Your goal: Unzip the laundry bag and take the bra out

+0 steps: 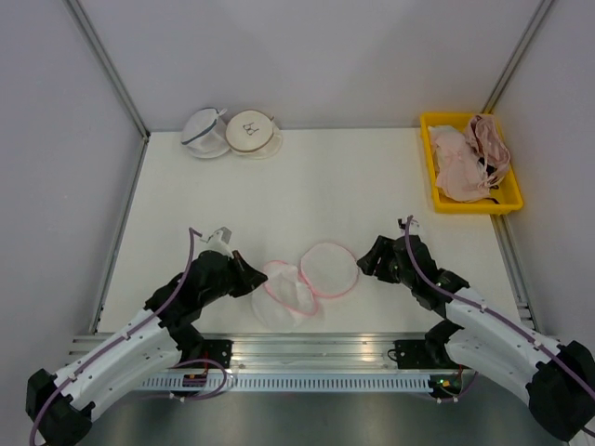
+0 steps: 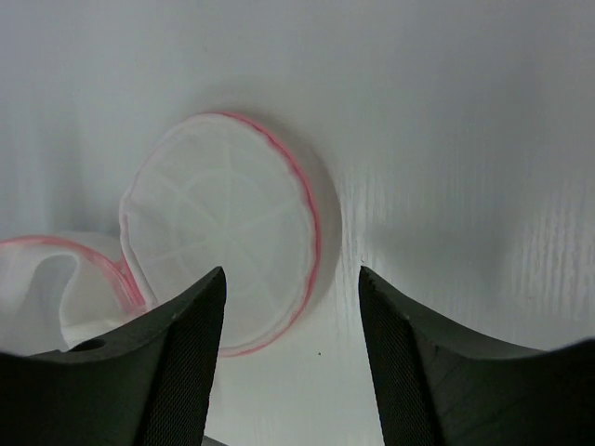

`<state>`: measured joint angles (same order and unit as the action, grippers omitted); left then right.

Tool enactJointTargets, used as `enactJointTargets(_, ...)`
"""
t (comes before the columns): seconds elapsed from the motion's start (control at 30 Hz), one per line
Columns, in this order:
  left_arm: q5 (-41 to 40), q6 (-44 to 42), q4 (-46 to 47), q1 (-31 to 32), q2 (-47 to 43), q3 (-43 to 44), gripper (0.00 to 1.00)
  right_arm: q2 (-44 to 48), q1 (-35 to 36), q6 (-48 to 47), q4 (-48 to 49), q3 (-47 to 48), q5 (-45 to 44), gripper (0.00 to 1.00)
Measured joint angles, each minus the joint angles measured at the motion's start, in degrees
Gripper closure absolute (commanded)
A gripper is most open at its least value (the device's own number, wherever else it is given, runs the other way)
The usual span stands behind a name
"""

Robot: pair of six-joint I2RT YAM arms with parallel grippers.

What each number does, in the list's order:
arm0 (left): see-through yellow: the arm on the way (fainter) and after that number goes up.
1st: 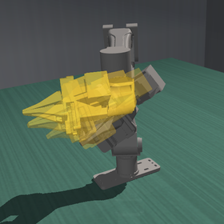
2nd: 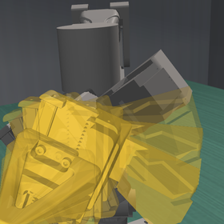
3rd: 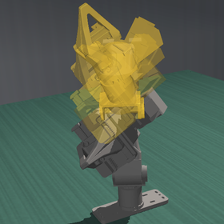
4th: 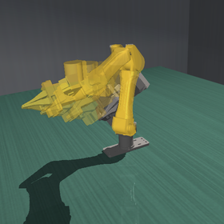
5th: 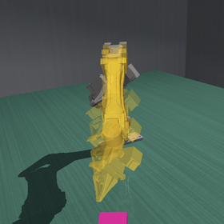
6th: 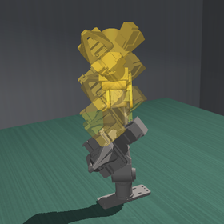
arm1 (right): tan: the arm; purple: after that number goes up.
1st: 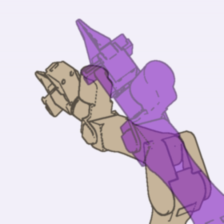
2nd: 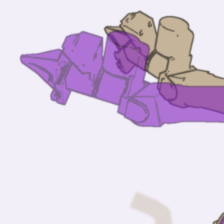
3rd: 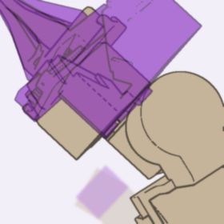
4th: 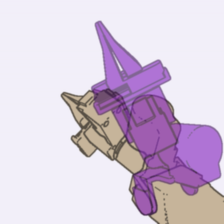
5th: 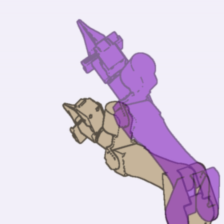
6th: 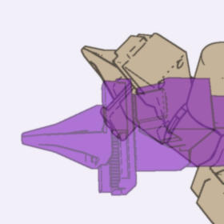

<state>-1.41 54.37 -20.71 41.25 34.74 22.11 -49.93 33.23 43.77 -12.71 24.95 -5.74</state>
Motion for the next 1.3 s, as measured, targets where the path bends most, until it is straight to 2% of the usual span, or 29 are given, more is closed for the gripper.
enactJointTargets(0.23,0.0,0.2,-0.2,0.0,-4.2,-1.0,0.98,0.9,0.8,6.9,5.5,-10.9,3.5,0.47)
enactJointTargets(0.7,0.5,1.2,0.5,0.0,-3.2,-1.9,0.98,-8.8,2.3,11.6,20.8,-13.5,5.0,0.54)
enactJointTargets(0.73,0.5,1.3,0.7,0.0,-3.2,-2.1,0.98,-10.0,2.6,11.9,22.4,-13.5,5.0,0.56)
enactJointTargets(0.8,0.7,1.5,1.2,0.0,-3.1,-2.3,0.98,-12.4,2.9,12.3,25.4,-13.5,4.9,0.69)
enactJointTargets(0.83,1.1,1.6,1.5,0.0,-3.0,-2.4,0.98,-13.4,3.3,12.5,26.5,-13.5,4.6,0.79)
enactJointTargets(0.93,1.7,1.7,2.1,0.0,-2.7,-2.5,0.98,-15.8,4.4,12.7,28.1,-13.6,4.2,0.99)
enactJointTargets(1.03,1.9,1.7,2.5,0.0,-2.5,-2.6,0.98,-15.1,5.2,12.5,27.8,-13.4,3.5,1.00)
enactJointTargets(1.13,2.0,1.7,2.9,0.0,-2.2,-2.6,0.98,-11.0,6.1,10.9,23.3,-11.7,2.2,1.00)
enactJointTargets(1.3,2.1,1.7,4.0,0.0,-1.2,-2.6,0.98,-1.7,7.4,5.3,13.3,-2.8,-0.8,0.99)
